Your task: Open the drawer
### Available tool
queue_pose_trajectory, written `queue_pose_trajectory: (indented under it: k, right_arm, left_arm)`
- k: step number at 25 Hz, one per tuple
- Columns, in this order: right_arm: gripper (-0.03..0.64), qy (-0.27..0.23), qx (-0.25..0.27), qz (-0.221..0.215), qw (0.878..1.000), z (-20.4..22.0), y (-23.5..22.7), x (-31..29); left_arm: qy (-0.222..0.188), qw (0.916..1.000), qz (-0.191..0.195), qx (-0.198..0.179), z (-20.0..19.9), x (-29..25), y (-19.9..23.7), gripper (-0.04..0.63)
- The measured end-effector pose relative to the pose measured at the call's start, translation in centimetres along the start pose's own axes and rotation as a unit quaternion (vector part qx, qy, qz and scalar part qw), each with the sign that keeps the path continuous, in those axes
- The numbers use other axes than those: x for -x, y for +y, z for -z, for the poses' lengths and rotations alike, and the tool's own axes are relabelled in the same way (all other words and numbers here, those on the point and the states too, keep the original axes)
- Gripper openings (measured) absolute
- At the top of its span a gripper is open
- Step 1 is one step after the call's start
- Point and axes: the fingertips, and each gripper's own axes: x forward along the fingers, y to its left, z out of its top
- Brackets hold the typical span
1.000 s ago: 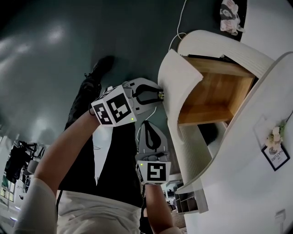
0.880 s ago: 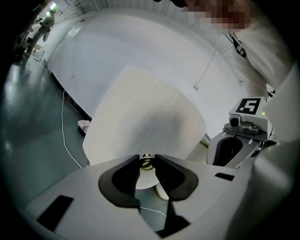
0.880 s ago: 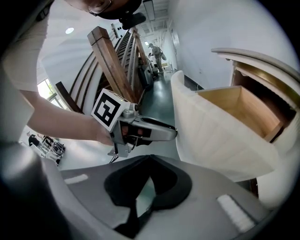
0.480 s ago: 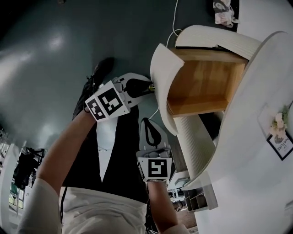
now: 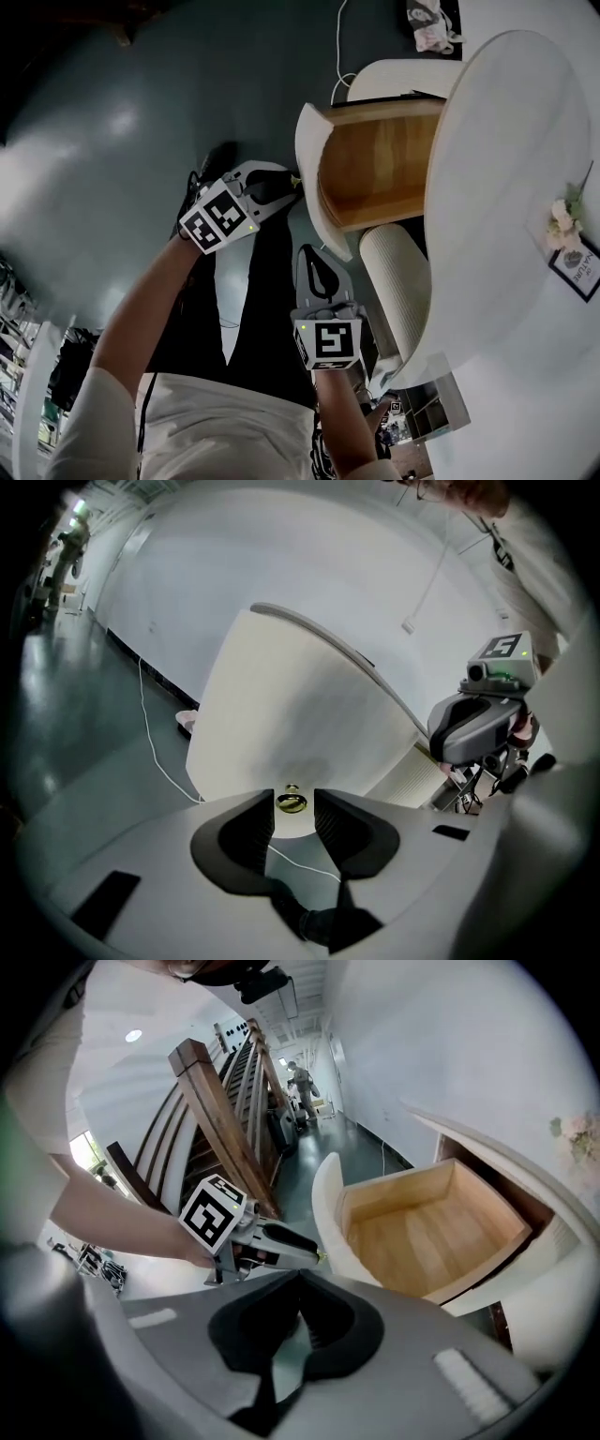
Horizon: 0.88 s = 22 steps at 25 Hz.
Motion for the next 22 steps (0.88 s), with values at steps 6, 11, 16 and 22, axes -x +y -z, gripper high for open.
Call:
queue_pose_trajectory:
  k: [6, 11, 16, 22]
  right_arm:
    - [0.011, -0.015, -0.023, 0.011, 1.0, -2.1, -0.5, 2.4]
    - [0.011, -0.027, -0.041, 0.018, 0.999, -3.8, -0.7, 4.6]
    - [0.011, -0.043, -0.051, 0.025, 0.997, -6.6, -1.3, 7.0]
    - [0.011, -0.067, -0.059, 0.043, 0.995, -10.3, -2.4, 10.2]
  left_arm:
    - [0.0, 0.9994, -0.009, 0.033, -0.8, 2.7, -1.1, 0.133]
    - [0.012, 0.9988, -0.02, 0.044, -1.7, 5.0, -2.7, 0.126]
    - [0.001, 0.9979, -0.03, 0.058, -4.8, 7.6, -4.4, 0.114]
    - [-0.031, 0.9967, -0.037, 0.064, -10.5, 10.5, -6.4, 0.09]
